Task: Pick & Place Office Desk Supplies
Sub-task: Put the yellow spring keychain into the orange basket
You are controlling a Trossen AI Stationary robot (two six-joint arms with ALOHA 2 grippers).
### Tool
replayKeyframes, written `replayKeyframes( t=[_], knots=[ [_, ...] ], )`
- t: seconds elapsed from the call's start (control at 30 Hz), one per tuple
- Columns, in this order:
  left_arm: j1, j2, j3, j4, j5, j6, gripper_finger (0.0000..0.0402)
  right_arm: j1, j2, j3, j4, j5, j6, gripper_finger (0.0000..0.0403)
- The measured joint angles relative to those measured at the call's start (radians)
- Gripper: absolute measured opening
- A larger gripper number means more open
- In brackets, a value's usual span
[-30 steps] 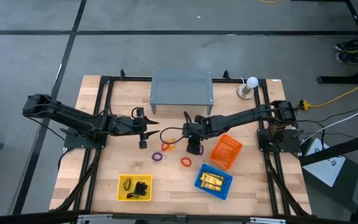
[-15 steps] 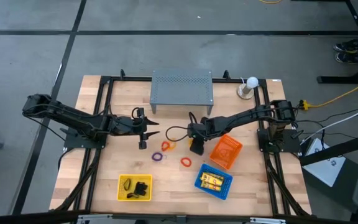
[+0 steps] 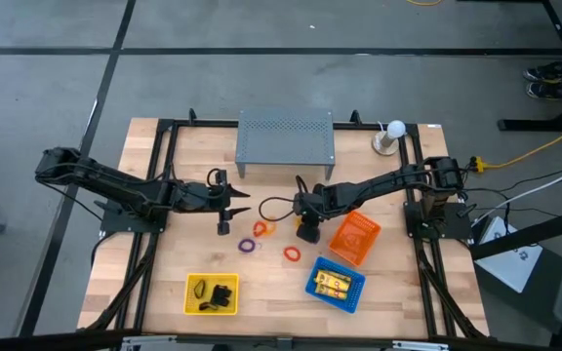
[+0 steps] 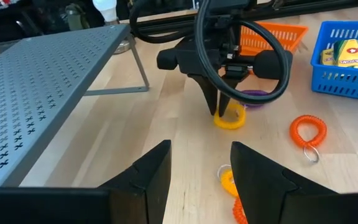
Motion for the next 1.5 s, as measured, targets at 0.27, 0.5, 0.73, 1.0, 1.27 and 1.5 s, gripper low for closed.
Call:
replayKeyframes(
  t=[0.27, 0.5, 0.73, 1.0, 1.27, 1.5],
  knots=[
    [0.000, 0.000, 0.000, 0.000, 0.000, -0.003, 0.0161, -0.002, -0.002, 0.001, 0.007, -0.001, 0.023, 0.0017],
    [0.000, -0.031, 0.000, 0.001, -0.016, -0.002, 0.0161, -0.002, -0.004, 0.029, 0.035, -0.033, 0.022, 0.0003],
    [-0.002, -0.129, 0.001, -0.044, -0.035, -0.017, 0.0161, -0.002, -0.005, 0.096, 0.018, -0.060, -0.008, 0.0002],
    [-0.002, -0.142, 0.001, -0.094, -0.035, -0.037, 0.0161, 0.002, -0.006, 0.093, -0.087, -0.057, -0.007, 0.0089],
    [-0.002, -0.133, 0.001, -0.107, -0.034, -0.042, 0.0161, 0.013, -0.006, 0.083, -0.090, -0.040, 0.026, 0.0192],
    [-0.002, -0.133, 0.001, -0.106, -0.008, -0.045, 0.0161, 0.006, 0.048, 0.083, -0.122, 0.023, 0.053, 0.0181]
  ],
)
